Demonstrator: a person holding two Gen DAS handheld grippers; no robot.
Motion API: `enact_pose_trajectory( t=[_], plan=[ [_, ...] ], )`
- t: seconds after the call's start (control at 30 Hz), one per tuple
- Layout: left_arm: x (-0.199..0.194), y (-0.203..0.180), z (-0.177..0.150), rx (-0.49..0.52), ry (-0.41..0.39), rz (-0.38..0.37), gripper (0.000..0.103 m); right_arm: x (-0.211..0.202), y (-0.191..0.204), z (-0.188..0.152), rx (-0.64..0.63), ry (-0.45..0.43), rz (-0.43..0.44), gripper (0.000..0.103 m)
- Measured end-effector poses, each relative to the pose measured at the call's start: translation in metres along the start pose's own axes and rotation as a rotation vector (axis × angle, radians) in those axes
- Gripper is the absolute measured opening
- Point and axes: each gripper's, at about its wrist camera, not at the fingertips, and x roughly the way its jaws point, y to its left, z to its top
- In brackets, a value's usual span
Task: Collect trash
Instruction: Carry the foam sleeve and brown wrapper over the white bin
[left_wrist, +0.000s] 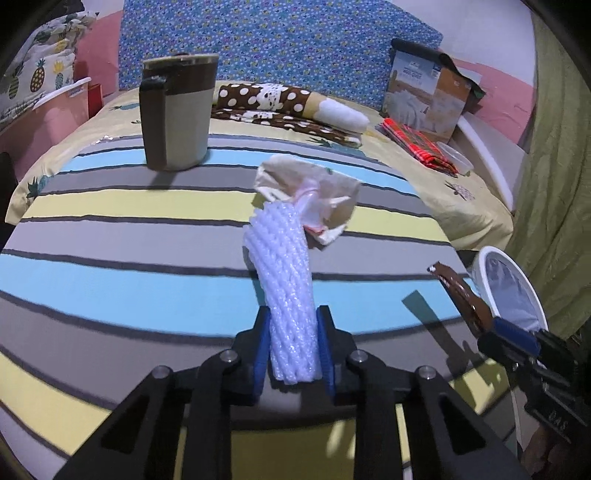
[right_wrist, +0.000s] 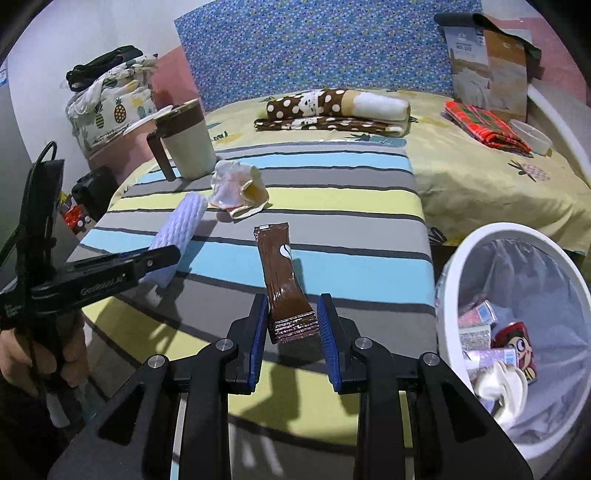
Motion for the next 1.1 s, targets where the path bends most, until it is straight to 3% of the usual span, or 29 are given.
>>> enact_pose_trajectory(
  t=[0.4,1.1],
  plan=[
    [-0.048,-0.033,-0.022,0.063,-0.042,-0.067,0.025,-0.027,-0.008,-0.01,0.05,-0.052,-0.016,0.03],
    [-0.06,-0.112,-0.029,0.192,-0.044,-0.201,0.025,-0.066,-0.044,-0.028,0.142,-0.135,-0.112,0.03]
  ],
)
